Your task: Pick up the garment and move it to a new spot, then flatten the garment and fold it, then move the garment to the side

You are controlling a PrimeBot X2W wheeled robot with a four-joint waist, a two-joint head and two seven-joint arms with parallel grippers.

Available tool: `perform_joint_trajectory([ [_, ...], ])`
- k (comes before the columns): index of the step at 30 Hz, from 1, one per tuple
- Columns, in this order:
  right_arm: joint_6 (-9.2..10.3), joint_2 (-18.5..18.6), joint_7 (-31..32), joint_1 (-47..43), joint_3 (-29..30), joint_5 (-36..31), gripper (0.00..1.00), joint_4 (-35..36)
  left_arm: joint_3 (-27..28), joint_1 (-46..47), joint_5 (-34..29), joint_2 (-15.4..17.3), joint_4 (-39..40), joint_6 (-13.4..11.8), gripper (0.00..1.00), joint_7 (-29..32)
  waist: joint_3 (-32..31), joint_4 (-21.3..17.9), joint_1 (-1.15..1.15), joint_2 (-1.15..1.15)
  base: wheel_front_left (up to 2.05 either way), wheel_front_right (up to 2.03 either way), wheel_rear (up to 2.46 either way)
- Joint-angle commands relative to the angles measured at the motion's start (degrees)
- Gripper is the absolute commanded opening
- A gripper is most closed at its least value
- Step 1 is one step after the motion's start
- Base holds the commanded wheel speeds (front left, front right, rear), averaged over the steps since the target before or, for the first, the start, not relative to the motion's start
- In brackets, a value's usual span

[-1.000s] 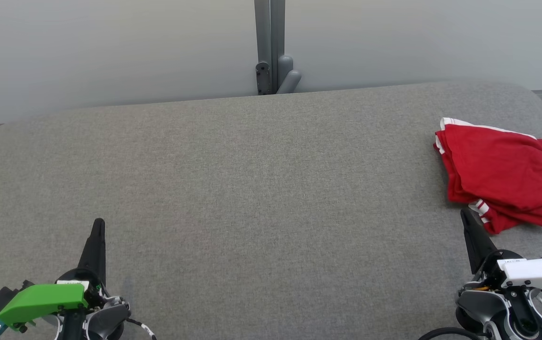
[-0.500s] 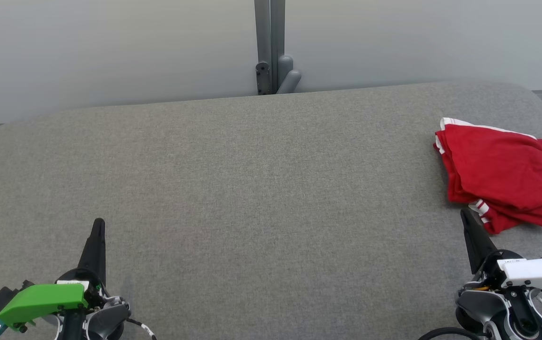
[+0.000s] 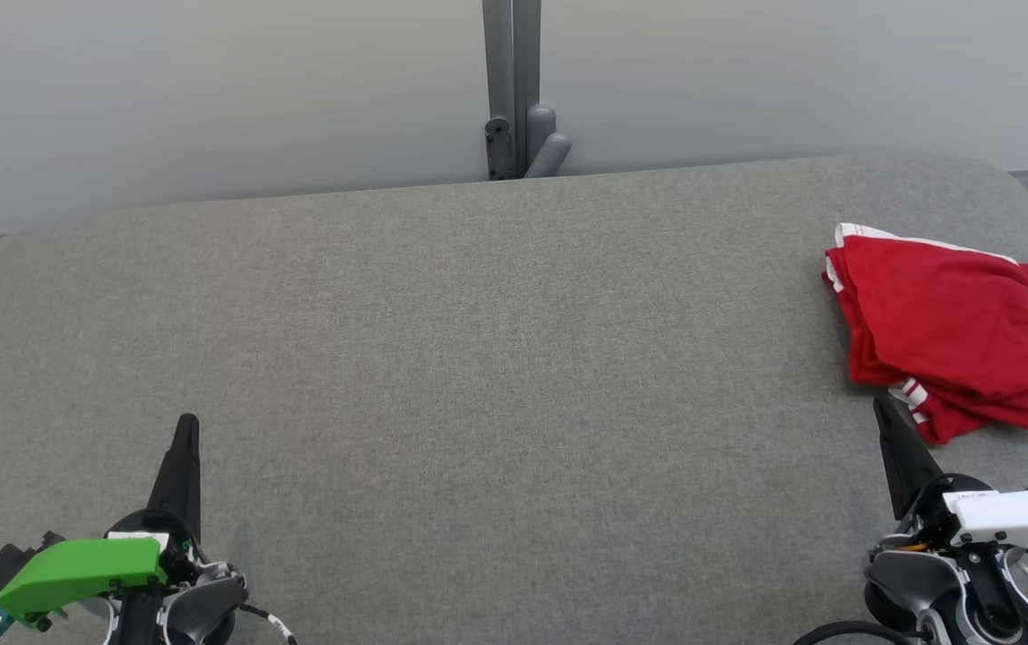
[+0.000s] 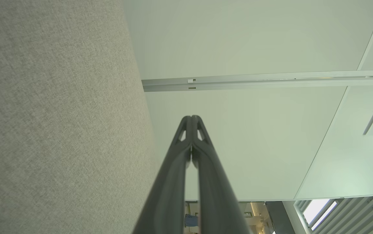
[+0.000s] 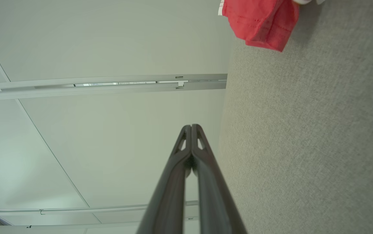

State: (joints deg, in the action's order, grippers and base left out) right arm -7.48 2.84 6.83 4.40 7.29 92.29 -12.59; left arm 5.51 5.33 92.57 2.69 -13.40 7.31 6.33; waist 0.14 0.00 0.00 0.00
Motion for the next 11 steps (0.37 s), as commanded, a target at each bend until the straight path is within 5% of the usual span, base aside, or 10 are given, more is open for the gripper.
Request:
perform_joint_trajectory([
  [1, -0.02, 0.1, 0.2, 0.5, 0.0, 0.4, 0.0, 0.3, 0.2, 0.6, 0.0, 0.4, 0.1, 0.3, 0.0, 0.0, 0.0, 0.0, 0.0, 0.0, 0.0, 0.0, 0.0],
  [11, -0.02, 0.1, 0.2, 0.5, 0.0, 0.4, 0.0, 0.3, 0.2, 0.6, 0.0, 0.4, 0.1, 0.3, 0.0, 0.0, 0.0, 0.0, 0.0, 0.0, 0.0, 0.0, 0.0],
])
